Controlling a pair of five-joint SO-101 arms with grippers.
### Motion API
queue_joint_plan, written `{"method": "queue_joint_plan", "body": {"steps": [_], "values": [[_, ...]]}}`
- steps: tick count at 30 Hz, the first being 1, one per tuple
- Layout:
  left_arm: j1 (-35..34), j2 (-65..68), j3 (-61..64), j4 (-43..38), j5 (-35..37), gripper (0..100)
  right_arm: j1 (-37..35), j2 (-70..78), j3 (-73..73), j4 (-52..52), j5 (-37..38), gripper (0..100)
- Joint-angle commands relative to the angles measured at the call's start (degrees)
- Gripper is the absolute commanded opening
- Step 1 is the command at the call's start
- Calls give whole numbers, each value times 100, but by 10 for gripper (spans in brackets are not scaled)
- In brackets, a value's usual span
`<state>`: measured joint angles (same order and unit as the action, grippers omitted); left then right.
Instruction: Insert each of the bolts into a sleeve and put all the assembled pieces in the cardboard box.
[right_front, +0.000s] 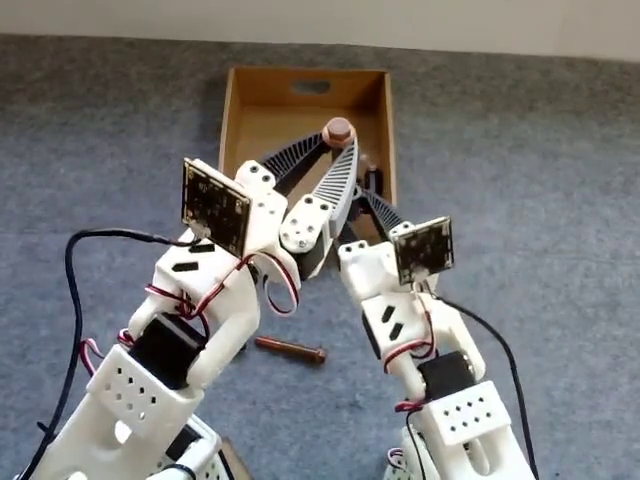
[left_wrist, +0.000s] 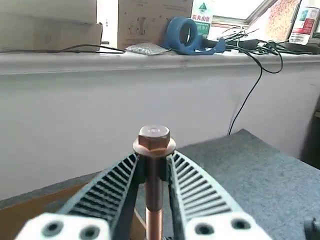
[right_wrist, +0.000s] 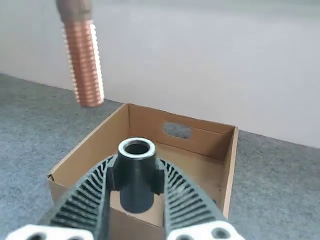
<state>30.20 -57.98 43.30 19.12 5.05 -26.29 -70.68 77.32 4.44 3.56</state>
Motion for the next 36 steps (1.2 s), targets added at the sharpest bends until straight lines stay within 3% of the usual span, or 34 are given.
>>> {"method": "queue_joint_plan", "body": {"steps": [1,9,19,31,36], "values": [[92,-119,-48,-167,-44,7,-57,-637,119,-119,79,6],[92,-119,-40,-167,-26,7,-57,-1886,760,-119,88,6],[611,-110,145,-167,-53,7,-57,-1912,778,-119,88,6],[585,-101,127,-167,-53,7,-57,-1912,787,-119,88,6],[312,-101,163,-624,-53,7,-57,-1912,787,-119,88,6]]}}
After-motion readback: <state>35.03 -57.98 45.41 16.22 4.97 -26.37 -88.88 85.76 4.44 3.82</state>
